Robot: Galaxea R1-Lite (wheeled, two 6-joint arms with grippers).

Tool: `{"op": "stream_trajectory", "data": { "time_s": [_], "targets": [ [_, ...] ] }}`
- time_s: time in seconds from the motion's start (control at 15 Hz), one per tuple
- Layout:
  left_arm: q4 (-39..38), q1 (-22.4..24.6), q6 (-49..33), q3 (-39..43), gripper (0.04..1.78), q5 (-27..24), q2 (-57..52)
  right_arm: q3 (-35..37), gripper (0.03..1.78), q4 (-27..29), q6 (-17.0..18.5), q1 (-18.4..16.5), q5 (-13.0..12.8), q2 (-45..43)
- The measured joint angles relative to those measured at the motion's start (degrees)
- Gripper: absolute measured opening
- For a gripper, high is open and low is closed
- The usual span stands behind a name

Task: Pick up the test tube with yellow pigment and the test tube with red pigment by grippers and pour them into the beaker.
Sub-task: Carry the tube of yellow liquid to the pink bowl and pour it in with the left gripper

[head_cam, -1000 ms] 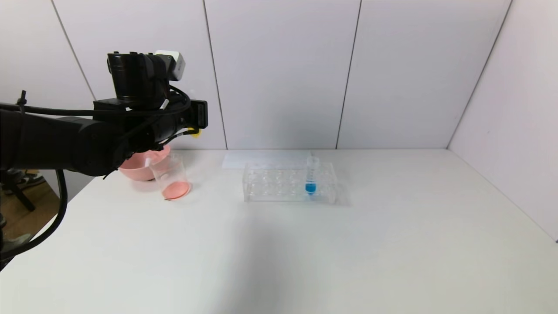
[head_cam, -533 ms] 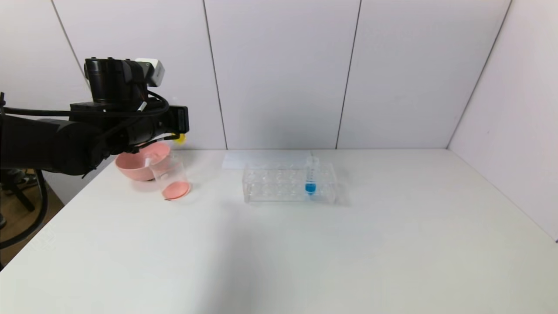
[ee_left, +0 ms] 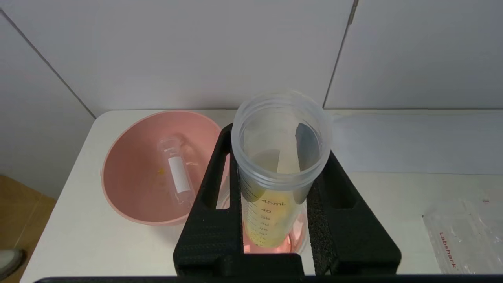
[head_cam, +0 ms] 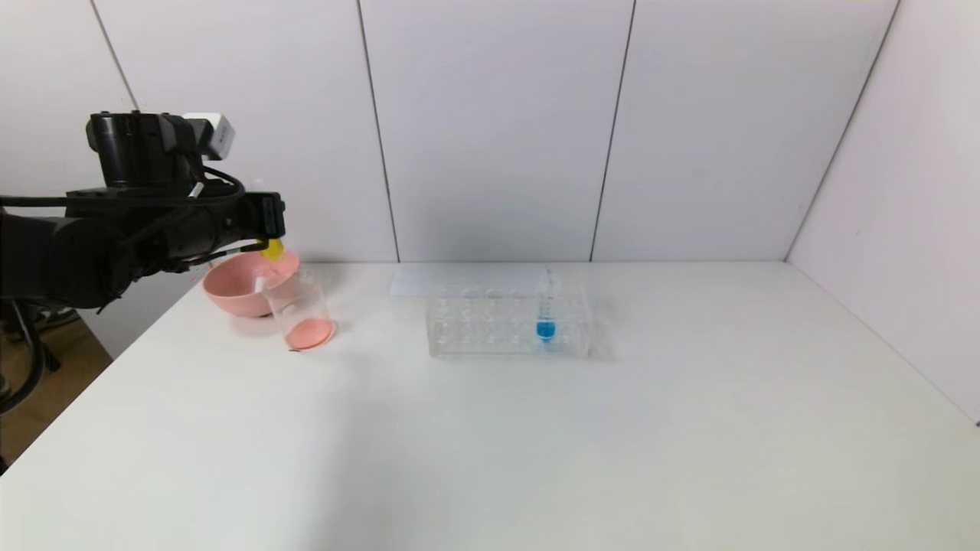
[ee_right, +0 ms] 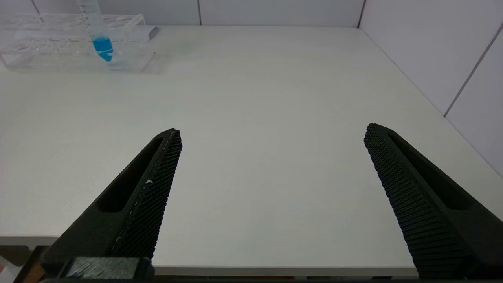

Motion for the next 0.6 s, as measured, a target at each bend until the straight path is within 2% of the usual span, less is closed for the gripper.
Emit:
{"op": "stream_trajectory", "data": {
  "time_s": [0.6],
  "targets": [
    [-0.22, 7.35, 0.10, 2.12, 0.47, -3.13, -1.82, 0.00, 1.70, 0.00, -0.02, 0.00, 0.00, 0.00]
  ]
}}
